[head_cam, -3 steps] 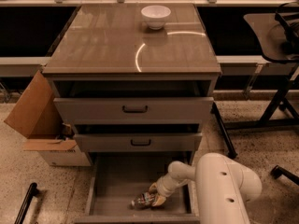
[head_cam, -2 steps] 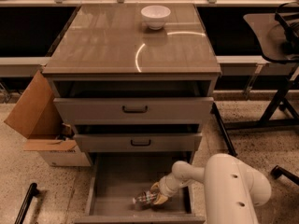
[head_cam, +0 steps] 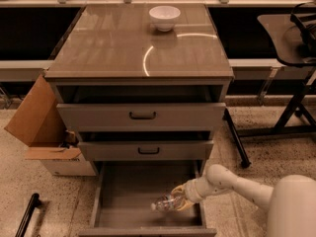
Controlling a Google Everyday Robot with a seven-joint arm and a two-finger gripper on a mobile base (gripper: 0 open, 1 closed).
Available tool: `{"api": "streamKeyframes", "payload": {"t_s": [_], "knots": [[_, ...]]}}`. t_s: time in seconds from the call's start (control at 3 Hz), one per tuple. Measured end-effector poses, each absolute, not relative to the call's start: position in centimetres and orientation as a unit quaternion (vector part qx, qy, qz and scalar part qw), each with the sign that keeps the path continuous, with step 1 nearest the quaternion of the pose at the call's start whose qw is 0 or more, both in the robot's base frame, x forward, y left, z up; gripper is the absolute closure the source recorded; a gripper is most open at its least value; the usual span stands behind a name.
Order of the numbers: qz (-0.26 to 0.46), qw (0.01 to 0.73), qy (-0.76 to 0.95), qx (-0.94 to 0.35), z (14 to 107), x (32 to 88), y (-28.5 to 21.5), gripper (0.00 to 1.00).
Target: Pick water bottle from bottom drawer and place on counter
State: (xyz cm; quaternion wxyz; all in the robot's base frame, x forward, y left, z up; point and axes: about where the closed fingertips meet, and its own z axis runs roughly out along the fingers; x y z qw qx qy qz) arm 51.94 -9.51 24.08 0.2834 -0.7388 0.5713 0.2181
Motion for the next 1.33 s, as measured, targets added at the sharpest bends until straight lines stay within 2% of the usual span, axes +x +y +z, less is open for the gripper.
{"api": "streamKeyframes", "payload": {"t_s": [0.33,1.0,1.33], "knots": [[0.215,0.313,0.559,-0.737,28.9,52.3,-13.2,1.00],[0.196,0.319,0.542,-0.752,32.8,51.9,-13.6,1.00],[0.149,0.323,0.538,-0.764,38.8,50.9,-14.5,1.00]]}}
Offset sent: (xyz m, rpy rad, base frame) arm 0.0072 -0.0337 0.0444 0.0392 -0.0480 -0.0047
